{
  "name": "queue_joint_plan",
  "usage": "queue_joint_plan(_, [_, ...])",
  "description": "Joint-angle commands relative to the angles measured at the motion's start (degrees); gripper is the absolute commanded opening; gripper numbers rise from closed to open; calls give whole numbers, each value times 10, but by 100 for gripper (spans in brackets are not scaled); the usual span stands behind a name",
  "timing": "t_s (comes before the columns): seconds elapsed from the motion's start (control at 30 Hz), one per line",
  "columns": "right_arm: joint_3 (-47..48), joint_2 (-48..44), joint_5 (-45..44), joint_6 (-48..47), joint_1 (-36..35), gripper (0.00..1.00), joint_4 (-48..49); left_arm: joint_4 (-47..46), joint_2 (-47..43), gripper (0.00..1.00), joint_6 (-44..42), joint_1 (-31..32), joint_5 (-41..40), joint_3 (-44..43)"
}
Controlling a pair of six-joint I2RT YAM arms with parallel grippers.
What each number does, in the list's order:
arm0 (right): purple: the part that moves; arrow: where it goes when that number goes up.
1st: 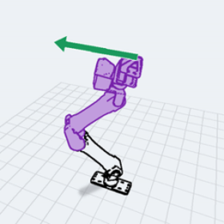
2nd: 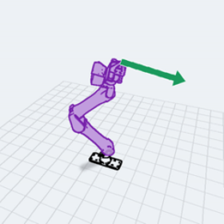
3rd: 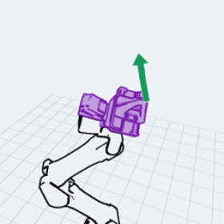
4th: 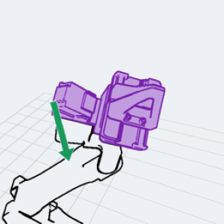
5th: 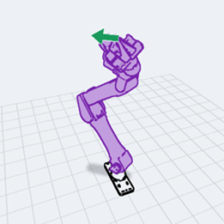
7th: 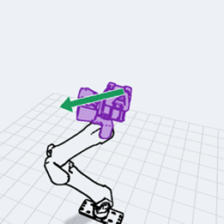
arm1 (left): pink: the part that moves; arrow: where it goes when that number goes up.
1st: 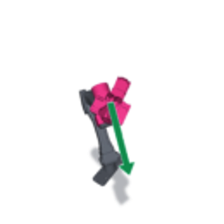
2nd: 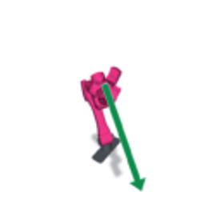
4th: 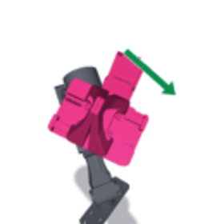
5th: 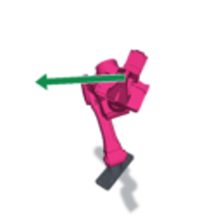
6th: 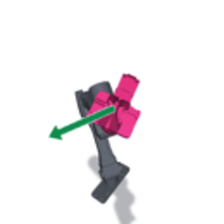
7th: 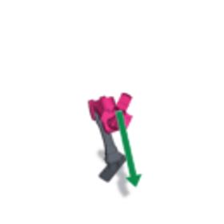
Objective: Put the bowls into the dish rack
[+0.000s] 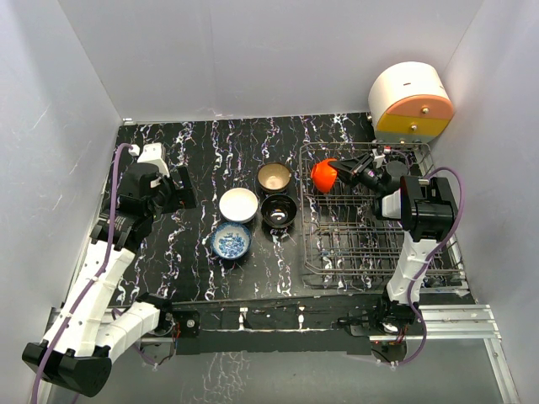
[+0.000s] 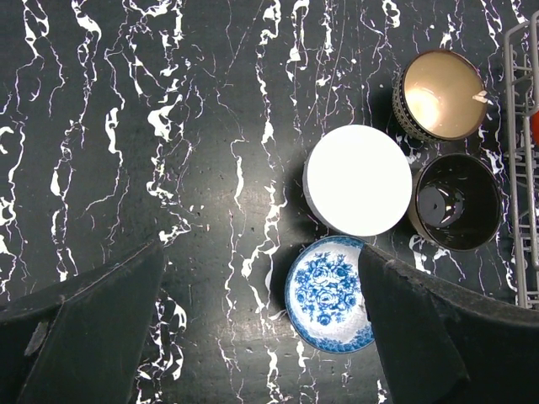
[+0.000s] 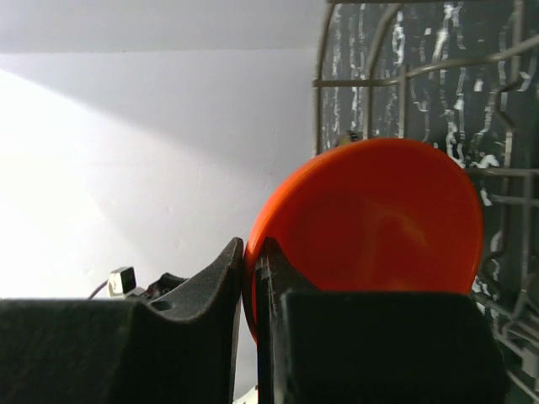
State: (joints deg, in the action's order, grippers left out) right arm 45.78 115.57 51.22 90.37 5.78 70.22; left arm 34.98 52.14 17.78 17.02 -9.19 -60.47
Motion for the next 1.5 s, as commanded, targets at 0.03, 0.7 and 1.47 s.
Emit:
queue_joint_plan(0.03, [37, -9, -13, -60, 4, 8, -87, 11, -10, 97, -9, 3, -14, -18])
queue_joint_plan(0.7, [41, 7, -2, -153, 28, 18, -244, 16, -17, 97, -12, 2, -14, -12])
queue_joint_plan(1.47, [180, -68, -186, -481, 57, 41, -702, 6, -21, 97, -7, 2, -9, 2])
